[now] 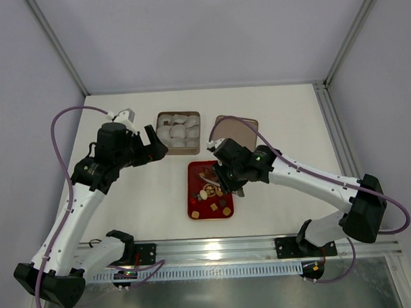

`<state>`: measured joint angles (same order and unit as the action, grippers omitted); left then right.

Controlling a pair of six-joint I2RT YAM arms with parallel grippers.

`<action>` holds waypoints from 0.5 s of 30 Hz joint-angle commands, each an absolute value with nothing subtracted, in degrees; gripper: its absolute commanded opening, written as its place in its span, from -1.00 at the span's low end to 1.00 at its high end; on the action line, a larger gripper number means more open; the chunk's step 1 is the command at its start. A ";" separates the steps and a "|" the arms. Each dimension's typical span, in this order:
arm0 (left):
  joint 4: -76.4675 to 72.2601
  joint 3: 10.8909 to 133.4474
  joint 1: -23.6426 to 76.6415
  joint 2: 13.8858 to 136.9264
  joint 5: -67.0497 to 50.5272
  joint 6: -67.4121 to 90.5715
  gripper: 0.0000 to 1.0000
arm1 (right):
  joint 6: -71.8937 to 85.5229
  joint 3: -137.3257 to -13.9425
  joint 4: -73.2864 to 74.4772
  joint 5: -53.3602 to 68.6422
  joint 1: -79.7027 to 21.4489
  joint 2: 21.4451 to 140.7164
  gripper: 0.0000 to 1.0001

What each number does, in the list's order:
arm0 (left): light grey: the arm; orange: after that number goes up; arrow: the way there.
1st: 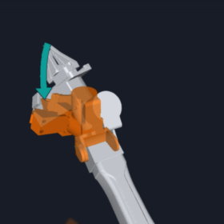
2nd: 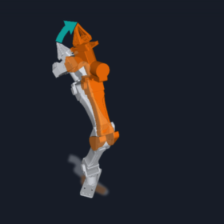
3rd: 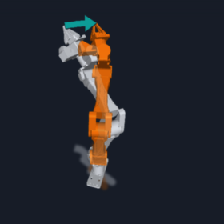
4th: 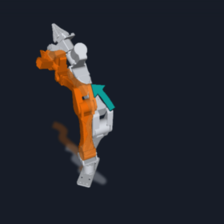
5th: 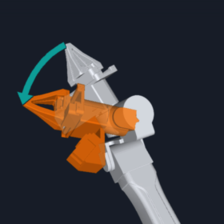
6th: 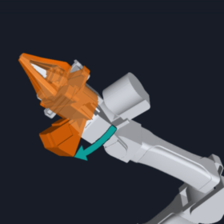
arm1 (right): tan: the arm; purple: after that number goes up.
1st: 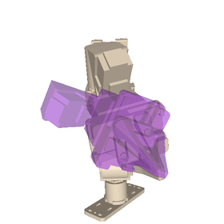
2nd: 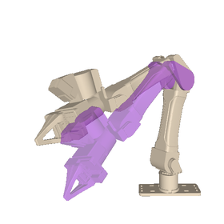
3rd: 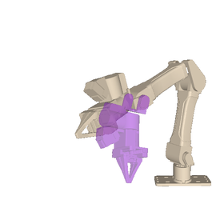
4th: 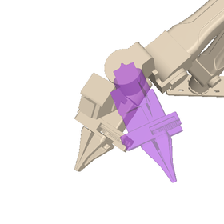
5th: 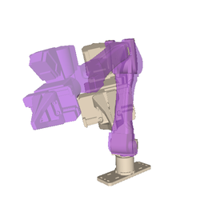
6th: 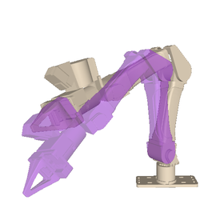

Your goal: Pack the chocolate

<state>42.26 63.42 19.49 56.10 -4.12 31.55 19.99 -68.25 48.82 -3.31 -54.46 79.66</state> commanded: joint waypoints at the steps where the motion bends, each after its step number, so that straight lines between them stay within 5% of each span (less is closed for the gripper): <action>1: 40.43 63.81 19.69 55.28 -4.13 31.82 1.00 | 19.07 -69.43 46.41 -4.92 -54.84 80.59 -0.15; 15: 40.43 63.28 19.69 55.11 -4.04 31.64 1.00 | 19.07 -70.49 45.70 -6.24 -54.84 84.28 -0.17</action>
<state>42.26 63.42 19.51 56.10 -4.10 31.53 19.64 -68.25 47.24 -5.10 -54.54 84.05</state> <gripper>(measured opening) 0.996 0.421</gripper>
